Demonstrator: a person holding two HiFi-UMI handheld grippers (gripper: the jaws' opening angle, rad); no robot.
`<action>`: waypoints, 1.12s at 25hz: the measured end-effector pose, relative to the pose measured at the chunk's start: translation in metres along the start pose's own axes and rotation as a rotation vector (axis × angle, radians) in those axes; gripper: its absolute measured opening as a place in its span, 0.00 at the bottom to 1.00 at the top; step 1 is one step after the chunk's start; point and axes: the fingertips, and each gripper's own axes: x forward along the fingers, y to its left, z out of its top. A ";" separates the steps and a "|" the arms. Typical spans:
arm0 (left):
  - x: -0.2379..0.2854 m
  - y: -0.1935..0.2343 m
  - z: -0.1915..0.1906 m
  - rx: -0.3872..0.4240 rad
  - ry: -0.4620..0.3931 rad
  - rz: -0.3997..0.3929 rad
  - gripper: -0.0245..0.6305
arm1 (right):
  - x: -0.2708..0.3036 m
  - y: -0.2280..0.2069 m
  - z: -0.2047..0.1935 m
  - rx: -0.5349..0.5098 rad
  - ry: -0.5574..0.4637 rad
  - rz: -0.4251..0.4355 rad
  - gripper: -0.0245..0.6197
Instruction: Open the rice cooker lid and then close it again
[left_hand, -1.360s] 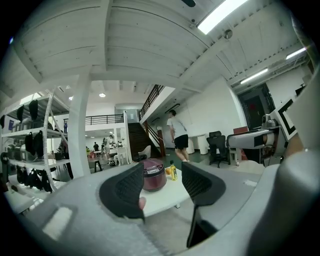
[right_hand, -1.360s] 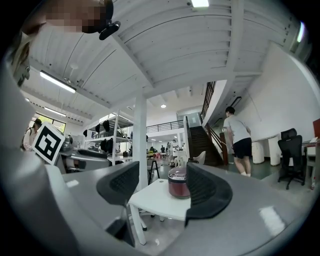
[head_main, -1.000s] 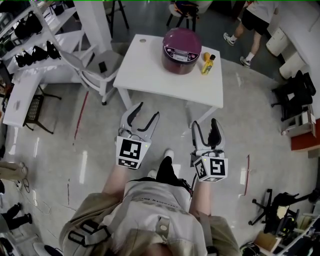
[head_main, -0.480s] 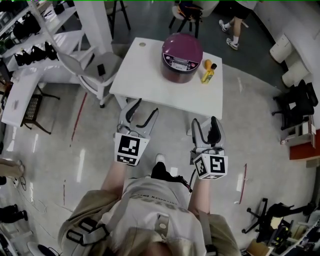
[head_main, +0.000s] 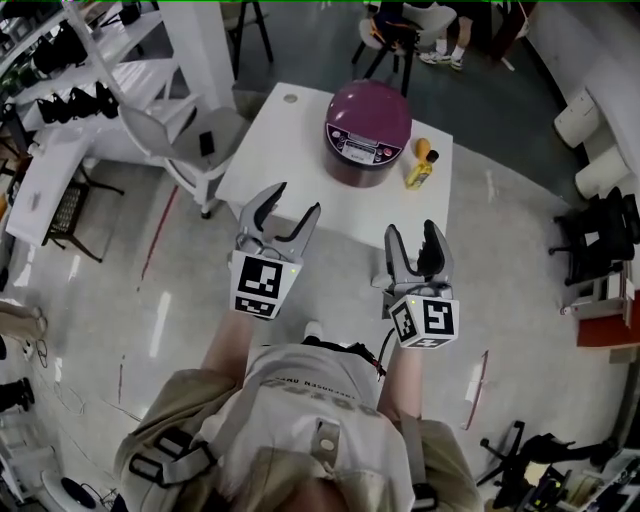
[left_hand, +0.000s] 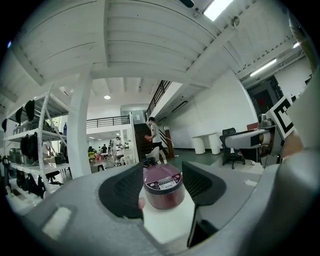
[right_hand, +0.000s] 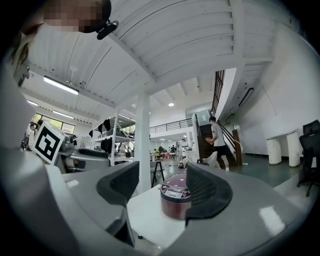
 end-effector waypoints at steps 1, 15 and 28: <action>0.007 0.000 -0.001 0.003 0.004 0.001 0.43 | 0.006 -0.005 -0.001 0.002 0.000 0.006 0.45; 0.072 -0.009 -0.016 -0.004 0.043 0.010 0.43 | 0.057 -0.049 -0.019 0.022 0.029 0.071 0.45; 0.095 -0.018 -0.058 -0.015 0.148 -0.030 0.43 | 0.073 -0.056 -0.056 0.047 0.096 0.083 0.45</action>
